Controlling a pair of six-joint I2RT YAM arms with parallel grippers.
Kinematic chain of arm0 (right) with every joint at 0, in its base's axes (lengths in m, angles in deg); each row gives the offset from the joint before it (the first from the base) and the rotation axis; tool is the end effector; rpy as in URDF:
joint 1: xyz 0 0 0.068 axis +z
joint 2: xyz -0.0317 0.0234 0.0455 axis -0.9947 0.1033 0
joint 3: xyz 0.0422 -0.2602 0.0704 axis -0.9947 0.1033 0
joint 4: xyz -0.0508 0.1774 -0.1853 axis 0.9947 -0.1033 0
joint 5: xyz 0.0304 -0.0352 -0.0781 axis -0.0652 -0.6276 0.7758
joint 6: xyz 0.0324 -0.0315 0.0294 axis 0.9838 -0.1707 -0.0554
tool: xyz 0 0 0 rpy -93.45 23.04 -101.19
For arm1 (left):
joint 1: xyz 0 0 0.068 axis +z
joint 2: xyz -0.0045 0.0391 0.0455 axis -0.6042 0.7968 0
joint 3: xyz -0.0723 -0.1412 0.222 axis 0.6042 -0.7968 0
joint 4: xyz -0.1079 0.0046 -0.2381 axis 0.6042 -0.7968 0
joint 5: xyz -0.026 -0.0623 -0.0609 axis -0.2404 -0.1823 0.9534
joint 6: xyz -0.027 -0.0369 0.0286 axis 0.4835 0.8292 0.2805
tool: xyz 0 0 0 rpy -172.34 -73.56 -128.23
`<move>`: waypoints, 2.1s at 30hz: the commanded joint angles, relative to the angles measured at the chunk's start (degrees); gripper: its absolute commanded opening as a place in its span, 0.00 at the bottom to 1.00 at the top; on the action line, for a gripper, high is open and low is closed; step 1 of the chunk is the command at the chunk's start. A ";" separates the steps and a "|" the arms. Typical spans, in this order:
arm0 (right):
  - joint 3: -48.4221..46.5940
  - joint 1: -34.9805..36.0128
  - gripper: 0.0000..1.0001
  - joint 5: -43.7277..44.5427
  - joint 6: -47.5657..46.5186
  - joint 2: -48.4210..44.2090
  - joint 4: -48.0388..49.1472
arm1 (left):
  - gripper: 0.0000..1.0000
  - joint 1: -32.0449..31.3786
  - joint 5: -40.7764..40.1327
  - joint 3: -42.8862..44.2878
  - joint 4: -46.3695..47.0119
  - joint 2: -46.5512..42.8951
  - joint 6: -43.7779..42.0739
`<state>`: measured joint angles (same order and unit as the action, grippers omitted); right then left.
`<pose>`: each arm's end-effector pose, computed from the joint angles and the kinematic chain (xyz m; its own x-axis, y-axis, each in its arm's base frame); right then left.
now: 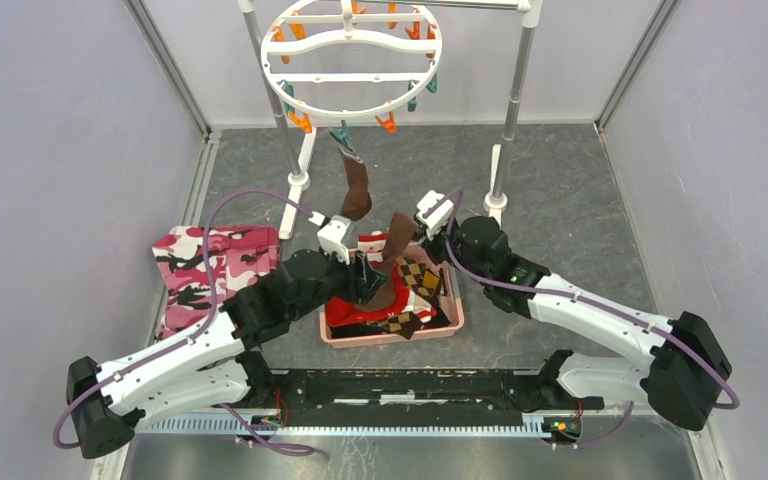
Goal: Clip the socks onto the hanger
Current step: Adjust the sock.
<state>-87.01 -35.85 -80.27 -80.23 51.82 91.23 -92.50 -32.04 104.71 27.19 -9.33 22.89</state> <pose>0.1825 0.2001 0.2769 -0.0912 -0.2627 -0.9606 -0.7043 0.6989 -0.1243 0.1168 -0.1575 0.2909 -0.5098 -0.0557 -0.8585 0.5393 0.7568 -0.3693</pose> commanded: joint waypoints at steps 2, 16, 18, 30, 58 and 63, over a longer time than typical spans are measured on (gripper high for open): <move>-8.79 0.11 0.00 3.59 -11.96 0.73 -2.55 | 0.65 0.89 -0.90 -2.46 5.54 -3.85 1.54; -13.13 -0.59 0.00 -12.62 -21.60 0.86 -6.92 | 0.71 24.81 28.72 -4.71 16.48 -4.88 10.33; -12.17 -0.59 0.00 -15.05 -23.09 0.14 -7.33 | 0.73 24.98 29.11 -4.20 16.42 -5.40 10.92; -7.62 -0.59 0.00 -30.65 -35.39 -3.74 -6.56 | 0.82 27.23 36.03 -5.58 20.55 -5.27 20.67; -6.93 -0.23 0.02 -35.07 -33.83 -3.65 -3.47 | 0.32 27.82 41.11 -12.72 40.71 0.44 38.00; -7.07 -0.15 0.18 -32.62 -32.29 -3.46 -3.99 | 0.02 28.08 39.08 -11.78 35.08 -0.29 32.21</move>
<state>-94.37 -36.17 -113.87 -113.98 49.28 85.41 -64.85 8.55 92.01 64.61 -8.52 59.08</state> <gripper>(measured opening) 0.122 0.062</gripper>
